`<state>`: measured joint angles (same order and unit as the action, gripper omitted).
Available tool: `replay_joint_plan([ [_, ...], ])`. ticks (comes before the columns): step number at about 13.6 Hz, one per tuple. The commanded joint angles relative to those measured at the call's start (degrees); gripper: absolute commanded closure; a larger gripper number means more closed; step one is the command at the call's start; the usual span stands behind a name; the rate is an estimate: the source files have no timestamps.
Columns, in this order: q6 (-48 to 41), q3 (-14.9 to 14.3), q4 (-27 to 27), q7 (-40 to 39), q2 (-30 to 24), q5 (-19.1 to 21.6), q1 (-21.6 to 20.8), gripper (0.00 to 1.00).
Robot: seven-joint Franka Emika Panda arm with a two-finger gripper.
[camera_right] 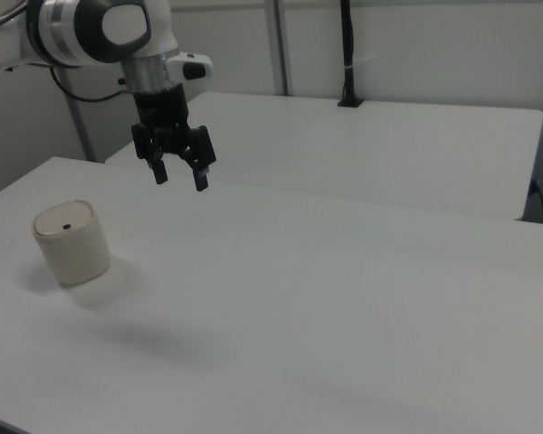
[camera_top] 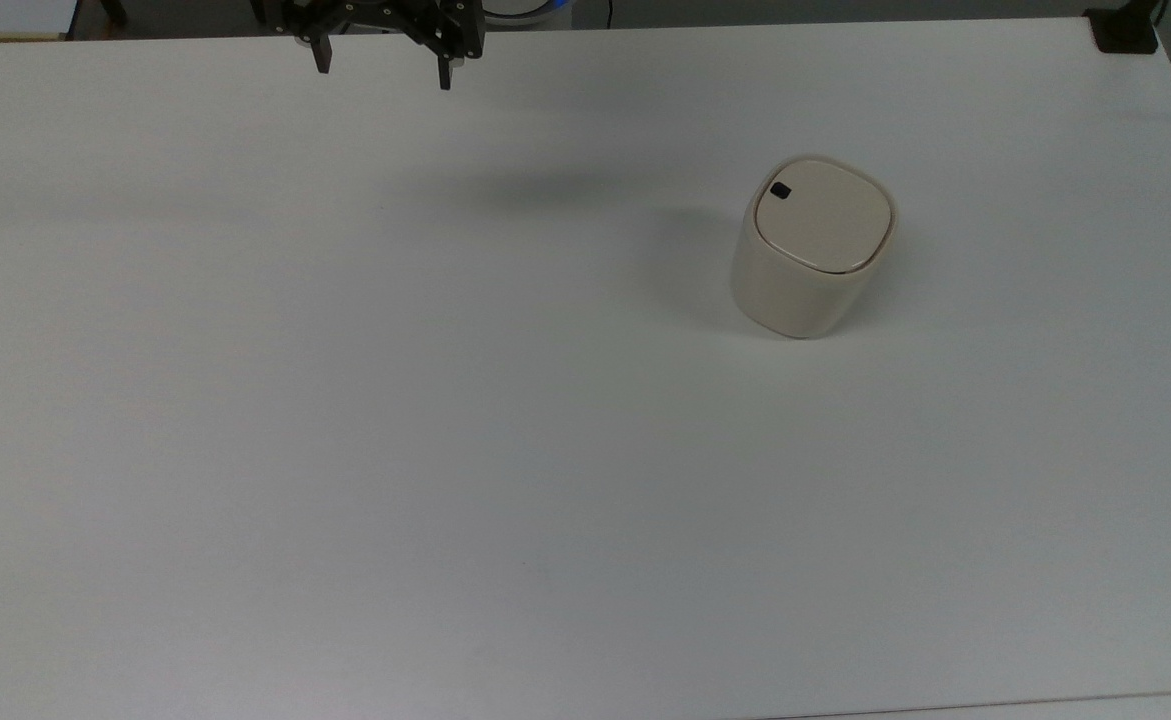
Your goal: Open the trash bin
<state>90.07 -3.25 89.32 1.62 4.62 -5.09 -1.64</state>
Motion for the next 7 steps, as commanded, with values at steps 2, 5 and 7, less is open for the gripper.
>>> replay_joint_plan([
  [2, 0.72, 0.35, 1.65, 0.76, -1.28, -0.18, -0.03, 0.0],
  [5, 1.16, 0.35, 1.65, 0.93, -1.11, -0.18, -0.12, 0.0],
  [7, 1.16, 0.35, 1.56, 1.28, -1.02, -0.18, -0.03, 0.0],
])
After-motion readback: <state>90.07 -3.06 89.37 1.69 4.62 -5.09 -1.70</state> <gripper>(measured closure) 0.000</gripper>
